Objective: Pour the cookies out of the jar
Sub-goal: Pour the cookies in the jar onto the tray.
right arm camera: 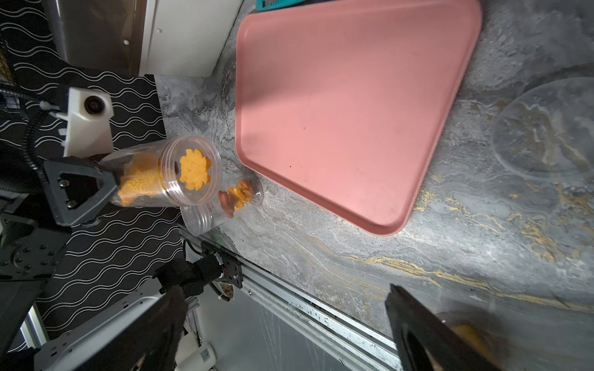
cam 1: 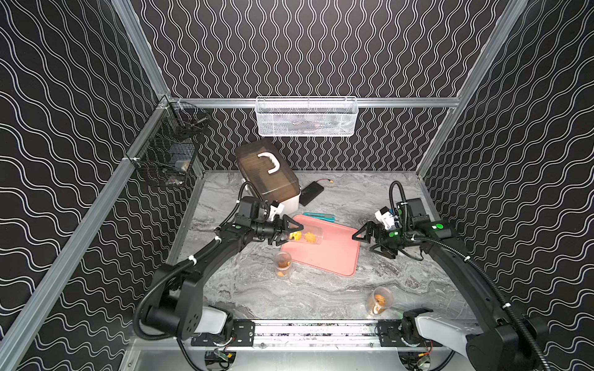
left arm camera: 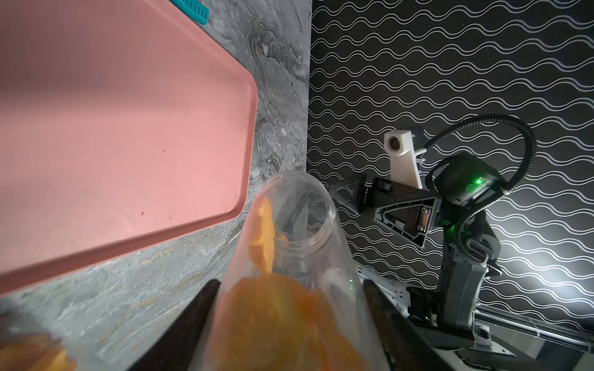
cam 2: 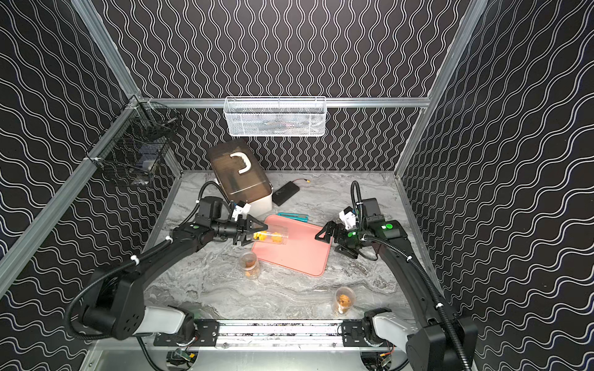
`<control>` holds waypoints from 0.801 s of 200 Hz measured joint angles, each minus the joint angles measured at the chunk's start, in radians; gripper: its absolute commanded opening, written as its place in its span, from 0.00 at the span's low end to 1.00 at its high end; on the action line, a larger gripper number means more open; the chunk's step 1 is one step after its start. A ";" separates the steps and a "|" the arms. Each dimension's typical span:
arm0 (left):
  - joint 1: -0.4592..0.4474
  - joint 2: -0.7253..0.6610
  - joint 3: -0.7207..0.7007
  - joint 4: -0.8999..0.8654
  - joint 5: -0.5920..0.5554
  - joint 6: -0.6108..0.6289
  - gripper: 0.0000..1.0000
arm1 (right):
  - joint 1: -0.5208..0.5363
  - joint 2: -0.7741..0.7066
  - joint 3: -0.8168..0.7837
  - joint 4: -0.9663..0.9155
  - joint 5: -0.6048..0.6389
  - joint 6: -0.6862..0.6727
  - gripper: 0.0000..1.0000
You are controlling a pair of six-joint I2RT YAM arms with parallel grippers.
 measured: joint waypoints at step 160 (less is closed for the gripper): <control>-0.002 0.351 0.243 -0.163 0.057 0.321 0.48 | 0.000 0.092 -0.081 0.159 -0.047 0.037 1.00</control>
